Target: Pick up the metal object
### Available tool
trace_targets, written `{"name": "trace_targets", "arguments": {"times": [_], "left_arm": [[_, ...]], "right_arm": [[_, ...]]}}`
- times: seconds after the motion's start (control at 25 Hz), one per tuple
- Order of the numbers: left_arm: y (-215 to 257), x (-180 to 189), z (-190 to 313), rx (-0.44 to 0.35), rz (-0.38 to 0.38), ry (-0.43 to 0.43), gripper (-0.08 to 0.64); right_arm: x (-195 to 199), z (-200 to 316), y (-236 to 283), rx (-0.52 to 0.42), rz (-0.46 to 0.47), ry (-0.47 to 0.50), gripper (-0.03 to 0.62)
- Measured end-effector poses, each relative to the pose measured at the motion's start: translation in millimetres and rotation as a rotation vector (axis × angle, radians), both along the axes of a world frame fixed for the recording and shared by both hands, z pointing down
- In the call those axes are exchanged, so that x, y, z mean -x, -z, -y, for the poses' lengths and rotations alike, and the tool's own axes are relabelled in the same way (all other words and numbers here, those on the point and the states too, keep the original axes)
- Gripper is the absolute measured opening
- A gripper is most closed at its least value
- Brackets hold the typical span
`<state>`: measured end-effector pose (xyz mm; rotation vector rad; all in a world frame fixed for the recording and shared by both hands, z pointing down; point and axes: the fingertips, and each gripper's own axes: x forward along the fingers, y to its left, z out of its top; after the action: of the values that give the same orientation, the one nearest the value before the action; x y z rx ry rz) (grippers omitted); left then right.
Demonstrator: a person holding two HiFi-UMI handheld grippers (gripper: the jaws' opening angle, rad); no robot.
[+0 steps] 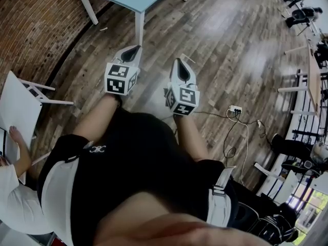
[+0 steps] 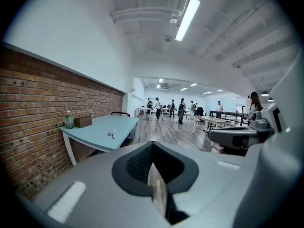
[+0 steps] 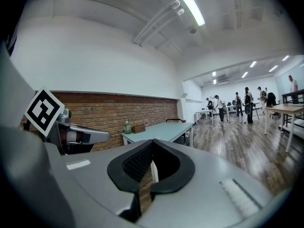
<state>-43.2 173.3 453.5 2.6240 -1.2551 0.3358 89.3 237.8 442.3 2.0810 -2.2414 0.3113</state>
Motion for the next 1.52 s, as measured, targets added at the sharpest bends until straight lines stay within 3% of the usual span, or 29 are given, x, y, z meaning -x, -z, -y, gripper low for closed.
{"name": "trace_targets", "arguments": {"times": [0.32, 0.68, 1.16, 1.52], "left_arm": [[2.8, -13.5, 4.3, -0.006, 0.011, 0.010, -0.003], [-7.2, -18.7, 38.0, 0.004, 0.008, 0.028, -0.002], [-18.8, -38.6, 138.1, 0.050, -0.012, 0.049, -0.003], [-17.8, -50.5, 230.0, 0.057, -0.004, 0.016, -0.002]], "right_arm": [[-15.8, -0.4, -1.8, 0.004, 0.002, 0.005, 0.015], [-15.2, 33.8, -4.7, 0.005, -0.004, 0.020, 0.014], [-31.4, 131.3, -16.0, 0.056, -0.046, 0.058, 0.015], [-38.2, 222.0, -13.7, 0.064, -0.045, 0.040, 0.015]]}}
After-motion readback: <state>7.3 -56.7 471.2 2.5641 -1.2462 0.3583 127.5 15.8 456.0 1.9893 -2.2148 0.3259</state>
